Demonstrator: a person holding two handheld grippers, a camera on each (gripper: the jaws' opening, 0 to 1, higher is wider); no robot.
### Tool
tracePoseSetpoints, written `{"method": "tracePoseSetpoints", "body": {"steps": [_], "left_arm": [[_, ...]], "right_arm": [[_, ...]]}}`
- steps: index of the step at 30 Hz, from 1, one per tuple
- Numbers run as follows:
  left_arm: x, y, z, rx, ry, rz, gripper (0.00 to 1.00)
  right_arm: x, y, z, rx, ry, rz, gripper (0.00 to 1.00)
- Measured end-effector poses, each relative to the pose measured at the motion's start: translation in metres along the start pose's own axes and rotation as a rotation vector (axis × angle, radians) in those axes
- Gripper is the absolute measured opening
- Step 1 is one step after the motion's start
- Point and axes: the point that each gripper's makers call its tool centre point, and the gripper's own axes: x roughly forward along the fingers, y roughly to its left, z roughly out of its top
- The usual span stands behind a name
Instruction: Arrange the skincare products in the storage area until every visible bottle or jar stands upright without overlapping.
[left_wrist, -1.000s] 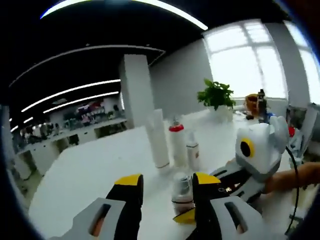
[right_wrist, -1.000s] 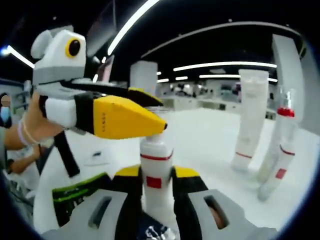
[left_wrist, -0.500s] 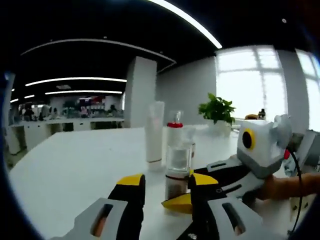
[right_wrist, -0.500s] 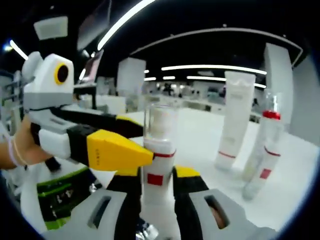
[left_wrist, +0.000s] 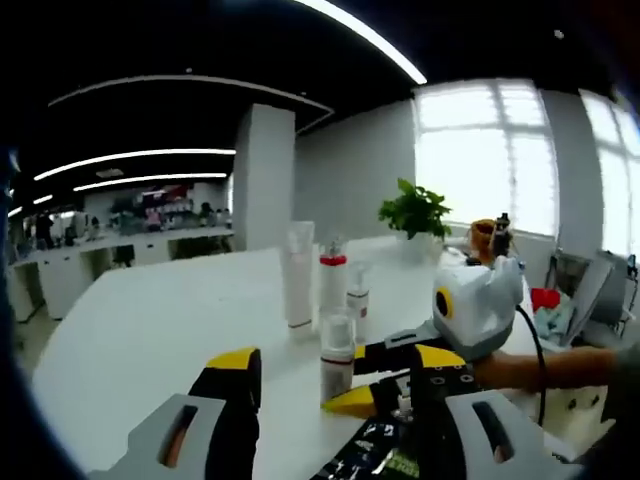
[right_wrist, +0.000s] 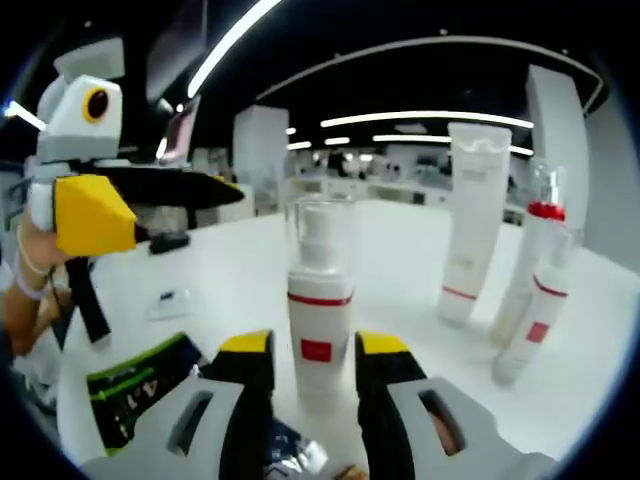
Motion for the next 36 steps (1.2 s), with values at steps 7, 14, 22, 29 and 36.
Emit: {"method": "tracePoseSetpoints", "body": {"steps": [7, 14, 22, 29, 36], "left_arm": [[-0.014, 0.036, -0.018, -0.09, -0.034, 0.108, 0.69], [0.01, 0.015, -0.047, 0.108, 0.077, 0.019, 0.72], [0.029, 0.011, -0.059, 0.116, 0.13, -0.043, 0.67], [0.031, 0.022, -0.065, 0.143, 0.154, -0.048, 0.54], [0.044, 0.029, -0.078, 0.184, 0.183, -0.001, 0.42]], "right_arm": [[0.0, -0.001, -0.004, 0.031, 0.015, -0.014, 0.44], [-0.007, -0.008, -0.005, -0.042, 0.043, -0.07, 0.42], [-0.008, -0.002, -0.011, -0.089, 0.093, -0.074, 0.24], [-0.007, -0.004, -0.012, -0.076, 0.108, -0.082, 0.19], [-0.012, 0.002, 0.0, -0.007, 0.101, -0.024, 0.16]]}}
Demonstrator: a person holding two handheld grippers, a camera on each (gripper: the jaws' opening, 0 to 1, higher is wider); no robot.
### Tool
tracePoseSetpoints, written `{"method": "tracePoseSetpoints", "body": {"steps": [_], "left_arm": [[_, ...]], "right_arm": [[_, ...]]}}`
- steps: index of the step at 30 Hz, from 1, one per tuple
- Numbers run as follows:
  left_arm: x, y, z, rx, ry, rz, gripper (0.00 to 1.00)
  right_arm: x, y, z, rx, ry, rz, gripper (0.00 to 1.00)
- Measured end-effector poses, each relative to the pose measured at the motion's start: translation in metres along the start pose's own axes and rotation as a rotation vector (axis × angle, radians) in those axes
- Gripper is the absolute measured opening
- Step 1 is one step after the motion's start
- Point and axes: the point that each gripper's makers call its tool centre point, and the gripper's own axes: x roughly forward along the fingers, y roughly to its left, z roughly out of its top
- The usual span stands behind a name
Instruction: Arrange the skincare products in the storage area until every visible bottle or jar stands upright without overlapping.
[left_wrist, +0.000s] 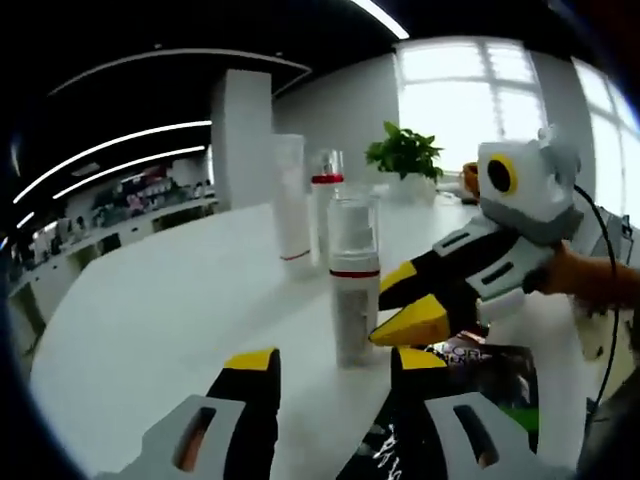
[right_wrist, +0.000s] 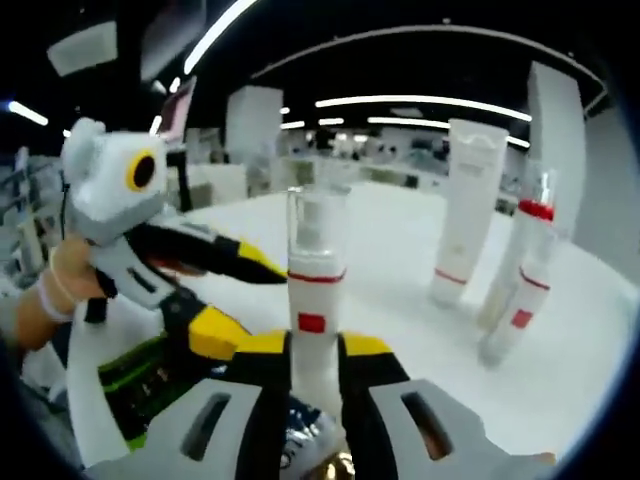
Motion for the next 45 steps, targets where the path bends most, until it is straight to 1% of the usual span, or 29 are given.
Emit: {"method": "tracePoseSetpoints", "body": {"steps": [3, 5, 6, 7, 8, 9, 10, 11, 13, 15, 16, 18, 21, 25, 27, 31, 33, 35, 36, 39, 41, 42, 43, 45], "left_arm": [[0.004, -0.002, -0.002, 0.002, -0.01, 0.001, 0.39], [0.006, -0.002, -0.004, -0.005, -0.022, 0.006, 0.36], [0.006, -0.001, -0.005, -0.008, -0.033, 0.014, 0.34], [0.006, 0.0, -0.005, -0.012, -0.043, 0.019, 0.33], [0.006, 0.001, -0.005, -0.015, -0.052, 0.024, 0.32], [0.006, 0.003, -0.005, -0.026, -0.059, 0.025, 0.3], [0.005, 0.004, -0.004, -0.033, -0.066, 0.028, 0.29], [0.003, 0.006, -0.003, -0.038, -0.08, 0.036, 0.28], [0.001, 0.008, -0.003, -0.04, -0.092, 0.041, 0.28], [-0.002, 0.009, -0.004, -0.059, -0.095, 0.037, 0.28], [-0.002, 0.007, -0.004, -0.066, -0.1, 0.037, 0.28], [-0.004, 0.007, -0.005, -0.071, -0.106, 0.036, 0.26], [-0.007, 0.008, -0.004, -0.064, -0.115, 0.041, 0.2], [-0.005, 0.006, -0.004, -0.089, -0.12, 0.017, 0.19], [-0.004, 0.005, -0.004, -0.094, -0.12, 0.016, 0.19], [-0.001, 0.003, -0.008, -0.083, -0.103, 0.018, 0.18], [0.0, 0.002, -0.01, -0.076, -0.092, 0.01, 0.17], [0.003, 0.001, -0.008, -0.072, -0.096, -0.001, 0.16], [0.005, 0.0, -0.008, -0.069, -0.089, -0.008, 0.16], [0.011, -0.003, -0.012, -0.06, -0.051, -0.034, 0.15], [0.014, -0.002, -0.016, -0.031, -0.014, -0.033, 0.15], [0.018, -0.001, -0.017, 0.002, 0.017, -0.027, 0.15], [0.02, -0.001, -0.016, 0.024, 0.031, -0.024, 0.15], [0.025, -0.002, -0.013, 0.033, 0.043, -0.026, 0.15]], "right_arm": [[-0.004, 0.003, -0.001, 0.06, 0.006, 0.033, 0.14], [-0.008, 0.001, -0.003, 0.079, 0.009, 0.041, 0.02], [-0.01, -0.001, -0.004, 0.081, 0.012, 0.039, 0.0], [-0.011, -0.002, -0.004, 0.084, 0.009, 0.034, 0.03], [-0.013, -0.005, -0.001, 0.078, -0.024, 0.024, 0.06], [-0.014, -0.007, -0.002, 0.07, -0.027, 0.019, 0.08], [-0.014, -0.008, -0.002, 0.058, -0.027, 0.021, 0.09], [-0.013, -0.005, -0.003, 0.011, -0.028, 0.049, 0.09], [-0.013, -0.003, -0.007, -0.004, -0.024, 0.037, 0.07], [-0.011, -0.002, -0.007, 0.002, -0.037, 0.041, 0.03], [-0.008, 0.003, -0.004, 0.017, -0.071, 0.068, 0.02], [-0.006, 0.005, -0.004, 0.049, -0.086, 0.083, 0.06], [-0.001, 0.006, -0.007, 0.057, -0.078, 0.081, 0.12], [0.005, 0.004, -0.011, 0.03, -0.059, 0.07, 0.15], [0.006, 0.005, -0.012, 0.023, -0.055, 0.069, 0.17], [0.01, 0.006, -0.013, -0.006, -0.048, 0.072, 0.16], [0.013, 0.004, -0.017, -0.034, -0.036, 0.056, 0.16], [0.013, 0.003, -0.018, -0.042, -0.034, 0.052, 0.15], [0.012, 0.001, -0.019, -0.043, -0.034, 0.046, 0.14], [0.01, 0.0, -0.02, -0.05, -0.041, 0.042, 0.12], [0.01, -0.001, -0.021, -0.052, -0.045, 0.04, 0.11], [0.01, -0.002, -0.02, -0.056, -0.048, 0.038, 0.12], [0.011, -0.004, -0.02, -0.058, -0.049, 0.034, 0.11], [0.011, -0.005, -0.02, -0.055, -0.054, 0.031, 0.1]]}}
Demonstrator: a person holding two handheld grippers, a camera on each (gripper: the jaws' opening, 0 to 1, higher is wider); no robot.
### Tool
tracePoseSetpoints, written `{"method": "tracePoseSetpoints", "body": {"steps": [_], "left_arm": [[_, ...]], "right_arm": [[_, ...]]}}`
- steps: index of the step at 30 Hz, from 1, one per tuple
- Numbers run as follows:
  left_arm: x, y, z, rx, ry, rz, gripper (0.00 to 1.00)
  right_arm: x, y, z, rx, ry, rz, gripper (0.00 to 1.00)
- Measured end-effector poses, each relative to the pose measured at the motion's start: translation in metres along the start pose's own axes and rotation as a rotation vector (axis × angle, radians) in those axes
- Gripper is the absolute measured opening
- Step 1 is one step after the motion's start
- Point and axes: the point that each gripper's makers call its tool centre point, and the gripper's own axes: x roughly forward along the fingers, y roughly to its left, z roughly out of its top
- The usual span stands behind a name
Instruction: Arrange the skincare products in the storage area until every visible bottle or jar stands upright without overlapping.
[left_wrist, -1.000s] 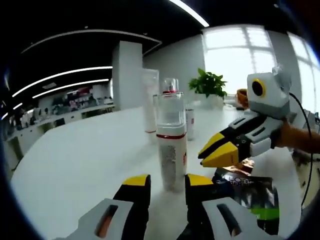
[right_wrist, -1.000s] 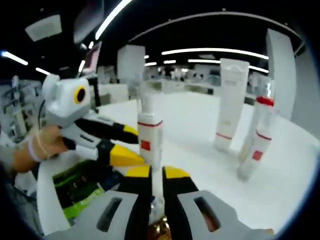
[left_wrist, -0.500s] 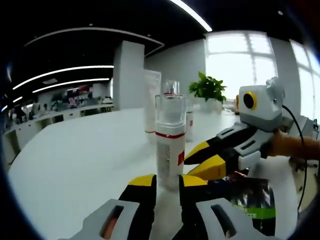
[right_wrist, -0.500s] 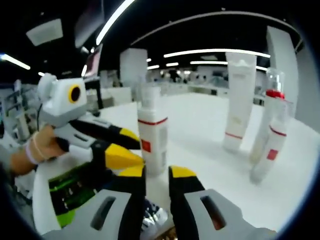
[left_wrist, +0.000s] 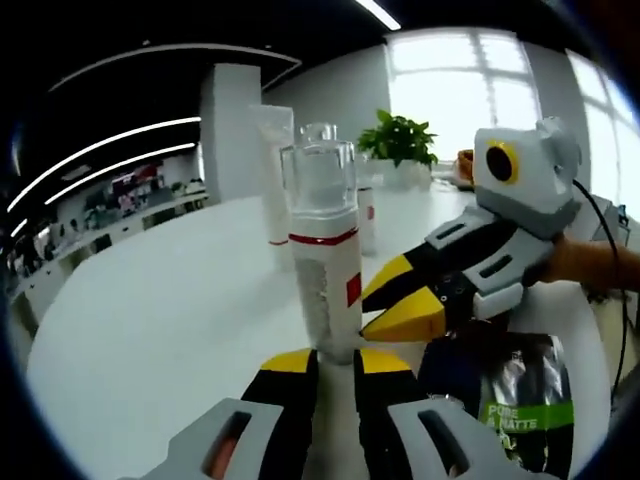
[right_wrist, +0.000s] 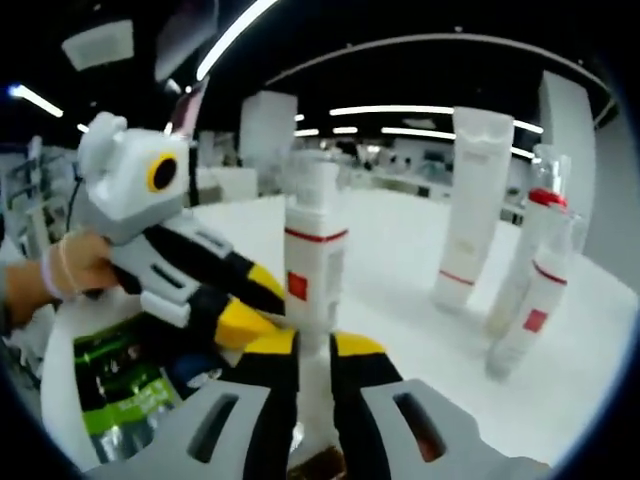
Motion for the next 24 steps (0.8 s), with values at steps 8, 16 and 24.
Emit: {"method": "tracePoseSetpoints", "body": {"steps": [8, 16, 24], "left_arm": [[0.015, 0.004, 0.01, 0.019, 0.042, -0.015, 0.15], [0.035, 0.005, 0.023, -0.001, 0.033, -0.018, 0.15], [0.05, 0.005, 0.031, -0.012, 0.025, 0.0, 0.15]], "right_arm": [[0.0, -0.014, -0.001, -0.003, -0.001, -0.033, 0.09], [-0.001, -0.037, -0.005, 0.013, 0.005, -0.084, 0.06], [0.002, -0.059, -0.01, 0.037, 0.026, -0.12, 0.05]]}}
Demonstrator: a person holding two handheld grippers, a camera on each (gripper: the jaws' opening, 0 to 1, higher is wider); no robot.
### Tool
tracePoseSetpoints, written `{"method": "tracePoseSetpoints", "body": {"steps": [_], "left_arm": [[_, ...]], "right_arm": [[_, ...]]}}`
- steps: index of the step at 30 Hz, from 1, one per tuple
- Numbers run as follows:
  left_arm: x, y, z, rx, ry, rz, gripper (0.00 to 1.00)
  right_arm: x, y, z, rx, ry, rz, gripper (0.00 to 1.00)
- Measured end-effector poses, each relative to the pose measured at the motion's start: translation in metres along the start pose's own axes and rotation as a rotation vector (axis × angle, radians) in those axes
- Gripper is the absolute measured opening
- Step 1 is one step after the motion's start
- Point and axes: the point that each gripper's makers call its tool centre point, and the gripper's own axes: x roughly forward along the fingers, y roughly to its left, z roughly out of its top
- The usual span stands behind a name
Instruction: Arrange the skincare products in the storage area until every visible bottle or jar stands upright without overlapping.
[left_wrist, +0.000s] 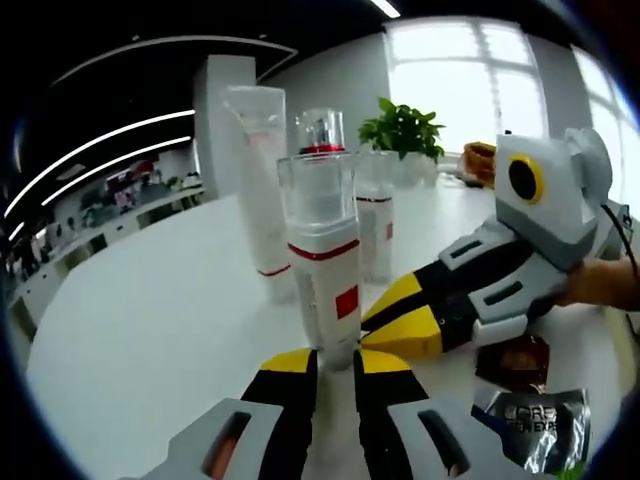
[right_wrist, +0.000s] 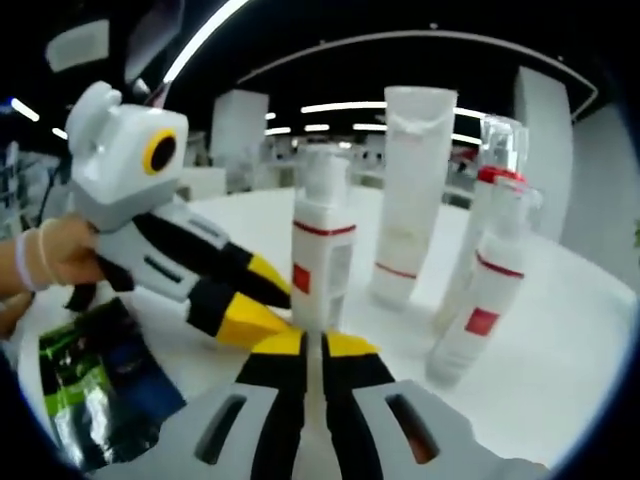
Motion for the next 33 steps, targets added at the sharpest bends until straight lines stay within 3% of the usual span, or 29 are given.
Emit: {"method": "tracePoseSetpoints", "body": {"steps": [16, 22, 28, 33], "left_arm": [[0.017, 0.002, 0.013, -0.057, -0.027, -0.003, 0.15], [0.021, -0.001, 0.016, -0.016, -0.011, 0.013, 0.15], [0.021, -0.001, 0.023, -0.07, -0.034, -0.01, 0.15], [0.018, 0.001, 0.027, -0.059, -0.033, 0.005, 0.16]], "right_arm": [[0.006, -0.025, -0.005, 0.014, 0.023, -0.042, 0.02], [0.007, -0.031, -0.007, 0.017, 0.028, -0.061, 0.03], [0.005, -0.035, -0.008, 0.024, 0.035, -0.069, 0.02], [0.003, -0.037, -0.008, 0.023, 0.036, -0.073, 0.03]]}}
